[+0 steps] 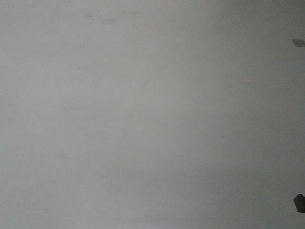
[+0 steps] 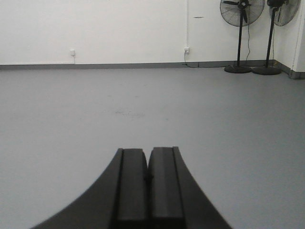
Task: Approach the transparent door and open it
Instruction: 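Drive the base across the grey floor toward the glass sliding door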
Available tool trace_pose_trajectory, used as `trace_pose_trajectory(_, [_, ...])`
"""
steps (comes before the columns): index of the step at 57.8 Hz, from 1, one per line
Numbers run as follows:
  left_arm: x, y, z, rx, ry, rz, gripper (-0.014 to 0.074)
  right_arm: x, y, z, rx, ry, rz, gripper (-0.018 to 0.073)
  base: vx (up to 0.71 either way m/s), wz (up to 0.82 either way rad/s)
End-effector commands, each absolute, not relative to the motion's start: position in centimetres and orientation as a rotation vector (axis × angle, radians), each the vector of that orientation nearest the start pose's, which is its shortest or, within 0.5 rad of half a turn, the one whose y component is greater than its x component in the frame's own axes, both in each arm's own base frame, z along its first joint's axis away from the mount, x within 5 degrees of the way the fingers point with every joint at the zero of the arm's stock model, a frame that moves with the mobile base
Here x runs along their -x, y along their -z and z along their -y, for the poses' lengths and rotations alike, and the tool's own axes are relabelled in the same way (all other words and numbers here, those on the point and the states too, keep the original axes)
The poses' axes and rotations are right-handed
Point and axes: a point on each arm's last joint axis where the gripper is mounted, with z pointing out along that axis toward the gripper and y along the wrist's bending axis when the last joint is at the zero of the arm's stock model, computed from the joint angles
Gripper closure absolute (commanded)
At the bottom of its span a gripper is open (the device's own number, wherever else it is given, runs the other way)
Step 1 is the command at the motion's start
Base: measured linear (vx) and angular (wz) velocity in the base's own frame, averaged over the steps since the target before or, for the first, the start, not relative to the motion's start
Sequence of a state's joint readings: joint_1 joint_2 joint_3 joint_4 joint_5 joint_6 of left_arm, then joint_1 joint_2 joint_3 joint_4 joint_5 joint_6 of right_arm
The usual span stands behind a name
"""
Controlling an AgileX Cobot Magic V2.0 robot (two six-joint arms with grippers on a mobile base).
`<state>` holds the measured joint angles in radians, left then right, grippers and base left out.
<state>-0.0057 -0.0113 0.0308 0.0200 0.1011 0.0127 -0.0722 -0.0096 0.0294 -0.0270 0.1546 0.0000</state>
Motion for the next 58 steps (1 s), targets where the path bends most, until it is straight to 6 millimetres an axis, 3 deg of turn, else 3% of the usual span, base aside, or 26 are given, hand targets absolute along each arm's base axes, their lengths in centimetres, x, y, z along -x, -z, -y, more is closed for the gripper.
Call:
trace_pose_trajectory(1, [-5.64,-19.69,0.06,-0.027,-0.012,-1.524,0.0602,-5.58,-19.65,0.42,-0.031,0.086,-1.563,0.0568,0.44,0.11])
trace_pose_trajectory(58, [-5.64,-19.69,0.06,-0.027,-0.012,-1.524,0.0602,-5.58,-19.65,0.42,-0.03,0.085,-1.563,0.0568,0.53,0.15])
